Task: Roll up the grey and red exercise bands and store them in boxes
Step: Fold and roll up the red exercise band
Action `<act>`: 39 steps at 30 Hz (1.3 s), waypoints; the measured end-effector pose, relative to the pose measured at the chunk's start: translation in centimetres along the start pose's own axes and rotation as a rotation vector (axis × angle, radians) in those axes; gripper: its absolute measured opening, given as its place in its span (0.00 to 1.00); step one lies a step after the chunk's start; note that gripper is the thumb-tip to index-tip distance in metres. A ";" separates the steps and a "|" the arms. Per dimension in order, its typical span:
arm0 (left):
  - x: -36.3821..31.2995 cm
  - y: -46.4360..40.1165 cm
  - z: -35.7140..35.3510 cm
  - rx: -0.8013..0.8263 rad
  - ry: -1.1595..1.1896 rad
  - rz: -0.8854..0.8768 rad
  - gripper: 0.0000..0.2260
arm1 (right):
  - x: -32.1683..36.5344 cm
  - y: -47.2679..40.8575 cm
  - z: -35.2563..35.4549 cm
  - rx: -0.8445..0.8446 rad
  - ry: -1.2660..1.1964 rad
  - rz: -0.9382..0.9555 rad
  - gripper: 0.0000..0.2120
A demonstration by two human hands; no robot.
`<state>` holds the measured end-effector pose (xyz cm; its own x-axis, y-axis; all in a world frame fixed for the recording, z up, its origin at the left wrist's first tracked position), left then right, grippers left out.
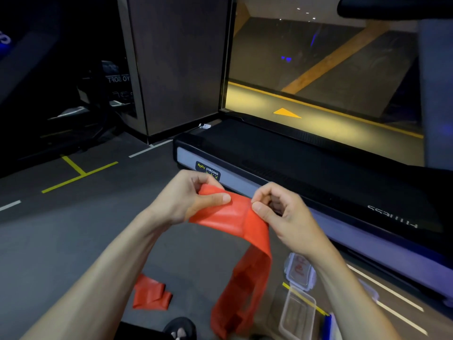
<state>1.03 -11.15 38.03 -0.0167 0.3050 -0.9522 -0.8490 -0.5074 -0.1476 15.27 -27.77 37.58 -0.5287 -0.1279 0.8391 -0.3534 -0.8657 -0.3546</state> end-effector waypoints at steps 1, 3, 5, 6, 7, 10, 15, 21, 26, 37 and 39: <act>-0.1 -0.1 0.0 -0.023 0.019 -0.007 0.09 | 0.0 0.0 0.0 -0.011 -0.002 0.004 0.08; -0.4 -0.2 -0.1 -0.051 0.048 -0.019 0.07 | 0.1 0.0 0.0 -0.027 -0.012 0.006 0.08; -0.5 -0.2 -0.1 -0.070 0.060 -0.023 0.08 | 0.1 0.1 0.0 -0.030 -0.023 0.002 0.07; -0.5 -0.1 0.0 -0.083 0.071 -0.019 0.09 | 0.1 0.1 0.1 -0.028 -0.025 -0.001 0.07; -0.4 -0.1 0.1 -0.105 0.084 -0.017 0.10 | 0.1 0.2 0.1 -0.029 -0.025 -0.004 0.06; -0.4 -0.1 0.4 -0.166 0.127 -0.009 0.13 | -0.1 0.2 0.2 -0.033 -0.037 -0.009 0.05; -0.7 -0.1 0.1 -0.170 0.169 -0.005 0.13 | -0.5 0.0 0.2 -0.037 -0.053 -0.025 0.06; -1.4 0.1 -0.1 -0.166 0.061 -0.076 0.07 | -1.2 0.1 0.3 -0.020 -0.055 -0.054 0.06; -2.1 0.1 -0.6 -0.090 0.026 -0.130 0.07 | -1.0 0.3 0.1 0.031 -0.193 -0.056 0.03; -2.5 0.5 -2.0 0.009 -0.153 -0.185 0.12 | 0.9 -0.5 -2.1 -0.011 -0.277 0.038 0.03; -2.7 0.6 -1.9 -0.027 -0.212 -0.205 0.14 | 0.9 -0.4 -1.9 -0.042 -0.280 0.037 0.04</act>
<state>1.61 -13.83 40.04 0.0407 0.5635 -0.8251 -0.8319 -0.4383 -0.3404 13.46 -26.56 37.66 -0.3105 -0.2922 0.9045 -0.3726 -0.8380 -0.3986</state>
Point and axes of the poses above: each hand's wrist, its own y-axis away from the middle knuckle, its own z-axis out of the back of the hand, x = y × z, the point moved 4 cm from there along -y, towards the middle knuckle, and after that the axes turned 1 degree about z, right-handed, at the moved point
